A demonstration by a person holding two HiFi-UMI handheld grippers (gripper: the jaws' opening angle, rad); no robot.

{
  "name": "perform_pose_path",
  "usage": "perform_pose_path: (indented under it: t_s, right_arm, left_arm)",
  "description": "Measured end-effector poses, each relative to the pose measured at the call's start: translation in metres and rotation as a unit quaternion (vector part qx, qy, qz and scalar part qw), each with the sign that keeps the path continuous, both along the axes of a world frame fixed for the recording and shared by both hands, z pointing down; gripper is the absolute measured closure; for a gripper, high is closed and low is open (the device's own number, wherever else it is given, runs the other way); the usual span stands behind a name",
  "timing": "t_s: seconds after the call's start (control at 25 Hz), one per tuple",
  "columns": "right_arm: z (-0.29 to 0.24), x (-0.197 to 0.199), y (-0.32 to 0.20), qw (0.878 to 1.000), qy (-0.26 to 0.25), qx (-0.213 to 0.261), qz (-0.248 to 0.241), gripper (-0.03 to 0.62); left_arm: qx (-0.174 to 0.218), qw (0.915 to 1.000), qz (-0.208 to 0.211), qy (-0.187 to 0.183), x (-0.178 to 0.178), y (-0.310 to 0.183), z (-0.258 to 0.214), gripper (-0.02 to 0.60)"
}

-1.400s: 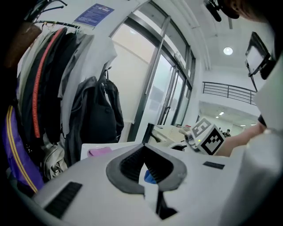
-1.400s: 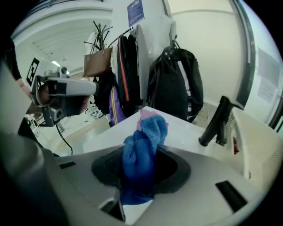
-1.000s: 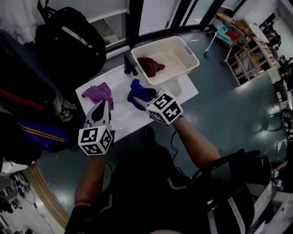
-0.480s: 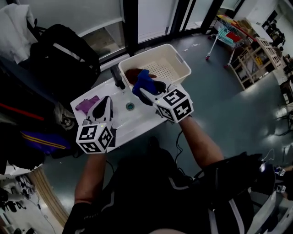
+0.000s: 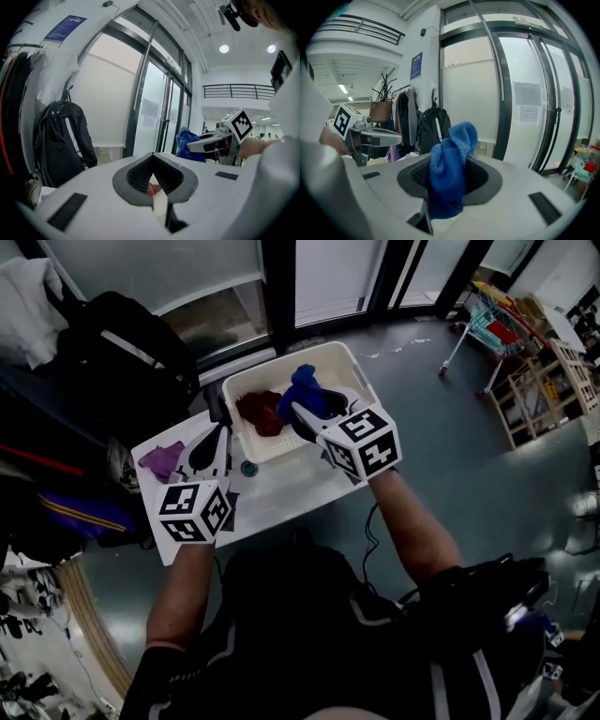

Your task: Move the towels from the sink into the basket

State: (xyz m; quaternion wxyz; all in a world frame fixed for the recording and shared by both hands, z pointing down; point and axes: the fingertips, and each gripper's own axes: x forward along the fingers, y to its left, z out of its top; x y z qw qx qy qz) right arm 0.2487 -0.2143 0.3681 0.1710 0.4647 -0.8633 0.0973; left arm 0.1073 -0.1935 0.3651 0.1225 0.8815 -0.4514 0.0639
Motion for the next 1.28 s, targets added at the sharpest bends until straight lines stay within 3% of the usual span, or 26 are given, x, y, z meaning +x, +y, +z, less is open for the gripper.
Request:
perform_pose_path:
  t_s: [0.44,0.68,1.0,1.28]
  right_arm:
    - [0.035,0.035,-0.074,0.999,0.022,-0.037,0.016,0.445]
    - [0.076,0.045,-0.113,0.995,0.035,-0.086,0.038,0.439]
    - [0.141,0.053,-0.146,0.985,0.054,-0.154,0.048,0.437]
    - [0.193,0.053,-0.167,0.972,0.066,-0.218,0.057,0.436]
  left_arm:
    - [-0.027,0.9994,0.008,-0.019,0.056,-0.060,0.011,0.578]
    - [-0.072,0.9970,0.016,-0.022,0.080,-0.100,0.044,0.578]
    - [-0.126,0.9903,0.019,-0.056,0.106,-0.135,0.100,0.578]
    - [-0.184,0.9781,0.034,-0.091,0.119,-0.157,0.155,0.578]
